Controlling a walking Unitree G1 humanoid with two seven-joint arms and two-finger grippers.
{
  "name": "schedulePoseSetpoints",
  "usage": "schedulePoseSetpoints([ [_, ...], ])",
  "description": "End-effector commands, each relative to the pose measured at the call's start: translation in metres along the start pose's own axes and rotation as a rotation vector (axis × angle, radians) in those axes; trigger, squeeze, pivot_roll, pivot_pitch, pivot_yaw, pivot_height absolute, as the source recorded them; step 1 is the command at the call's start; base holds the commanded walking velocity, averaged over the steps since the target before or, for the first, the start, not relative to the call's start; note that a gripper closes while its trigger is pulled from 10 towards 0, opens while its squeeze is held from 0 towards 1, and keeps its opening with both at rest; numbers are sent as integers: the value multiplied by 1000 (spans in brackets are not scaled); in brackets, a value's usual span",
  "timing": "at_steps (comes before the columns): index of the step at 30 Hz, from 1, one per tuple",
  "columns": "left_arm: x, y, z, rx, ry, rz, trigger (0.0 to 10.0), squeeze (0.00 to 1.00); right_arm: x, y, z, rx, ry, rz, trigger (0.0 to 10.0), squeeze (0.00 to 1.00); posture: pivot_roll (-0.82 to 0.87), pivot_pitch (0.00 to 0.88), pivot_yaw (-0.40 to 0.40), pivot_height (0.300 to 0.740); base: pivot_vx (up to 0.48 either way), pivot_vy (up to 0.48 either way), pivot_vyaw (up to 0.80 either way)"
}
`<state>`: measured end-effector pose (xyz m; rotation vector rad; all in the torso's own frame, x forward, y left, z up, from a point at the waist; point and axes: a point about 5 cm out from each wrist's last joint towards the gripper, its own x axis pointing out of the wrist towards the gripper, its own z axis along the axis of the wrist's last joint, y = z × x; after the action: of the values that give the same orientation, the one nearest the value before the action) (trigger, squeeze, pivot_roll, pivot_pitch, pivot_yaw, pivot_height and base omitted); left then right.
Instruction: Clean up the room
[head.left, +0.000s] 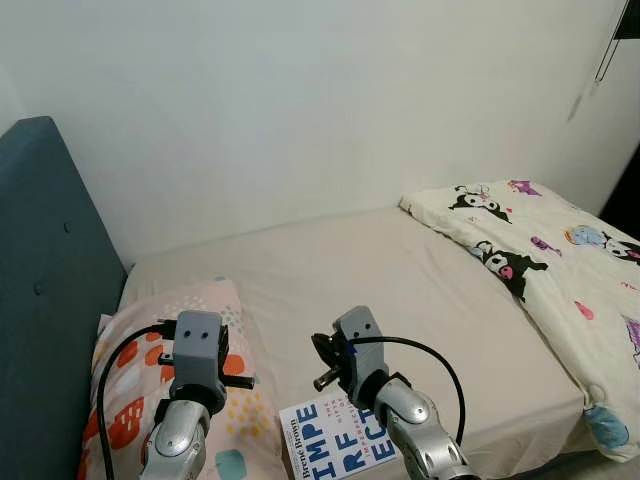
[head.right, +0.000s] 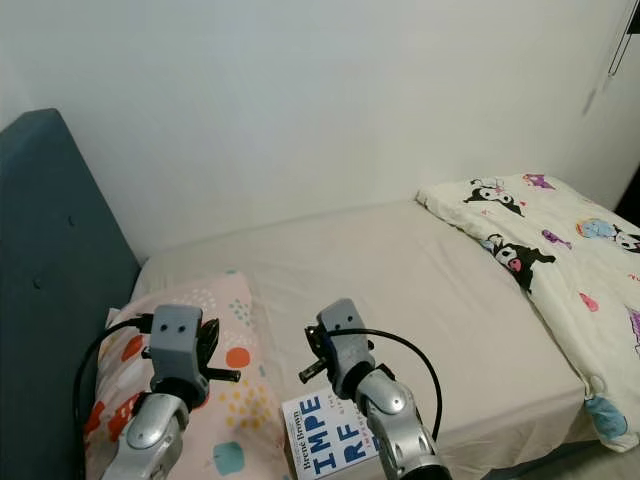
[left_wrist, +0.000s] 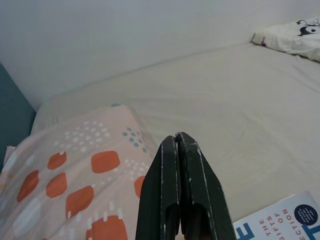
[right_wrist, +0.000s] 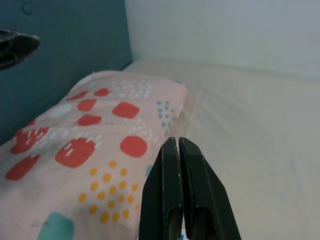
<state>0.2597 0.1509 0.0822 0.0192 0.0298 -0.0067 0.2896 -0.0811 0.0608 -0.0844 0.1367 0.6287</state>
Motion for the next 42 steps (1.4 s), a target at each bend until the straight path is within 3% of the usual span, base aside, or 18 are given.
schedulePoseSetpoints([
  [1,2,5,-6,7,32,12,10000,0,5,1,6,6,-32,-6,10000,0,-51,0,-4,740,0,0,0],
  [12,6,9,-9,4,65,54,10000,0,6,-11,1,-20,9,-118,10000,0,-69,0,3,740,0,0,0],
  [17,4,7,-9,21,60,45,10000,0,4,-12,-1,41,3,-113,10000,0,-65,0,-4,740,0,0,0],
  [42,-7,3,-14,48,59,42,10000,0,3,-12,-13,-7,59,-134,10000,0,-54,0,-12,740,0,0,0],
])
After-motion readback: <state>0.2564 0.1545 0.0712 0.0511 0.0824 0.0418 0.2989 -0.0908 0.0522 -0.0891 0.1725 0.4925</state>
